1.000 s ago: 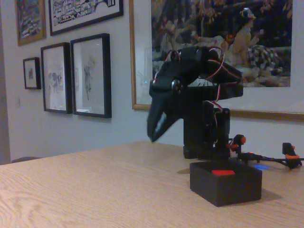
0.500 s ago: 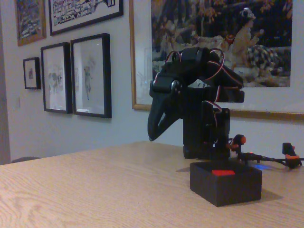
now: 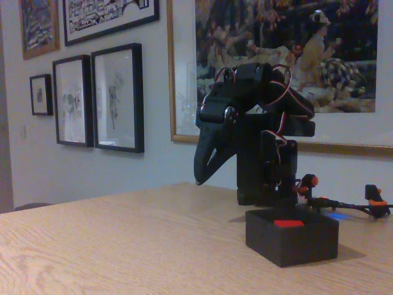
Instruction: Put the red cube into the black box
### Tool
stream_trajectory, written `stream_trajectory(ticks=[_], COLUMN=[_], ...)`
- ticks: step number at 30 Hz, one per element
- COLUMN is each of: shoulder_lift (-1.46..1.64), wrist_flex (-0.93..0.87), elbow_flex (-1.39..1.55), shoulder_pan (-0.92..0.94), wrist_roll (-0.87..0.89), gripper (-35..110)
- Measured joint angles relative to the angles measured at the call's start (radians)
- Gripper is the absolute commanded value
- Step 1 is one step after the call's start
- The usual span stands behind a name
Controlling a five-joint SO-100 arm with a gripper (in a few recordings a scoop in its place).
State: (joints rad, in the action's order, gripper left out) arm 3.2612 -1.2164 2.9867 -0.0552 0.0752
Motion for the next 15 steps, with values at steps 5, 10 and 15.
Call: stream_trajectory(ticks=[5,10,15], shoulder_lift=[0.000,0.000,0.000], wrist_flex=[0.000,0.000,0.000], elbow_flex=[0.000,0.000,0.000], shoulder_pan=[-0.011,-0.009,-0.009], wrist_roll=[-0.011,-0.008,-0.006], gripper=[-35,-35,-35])
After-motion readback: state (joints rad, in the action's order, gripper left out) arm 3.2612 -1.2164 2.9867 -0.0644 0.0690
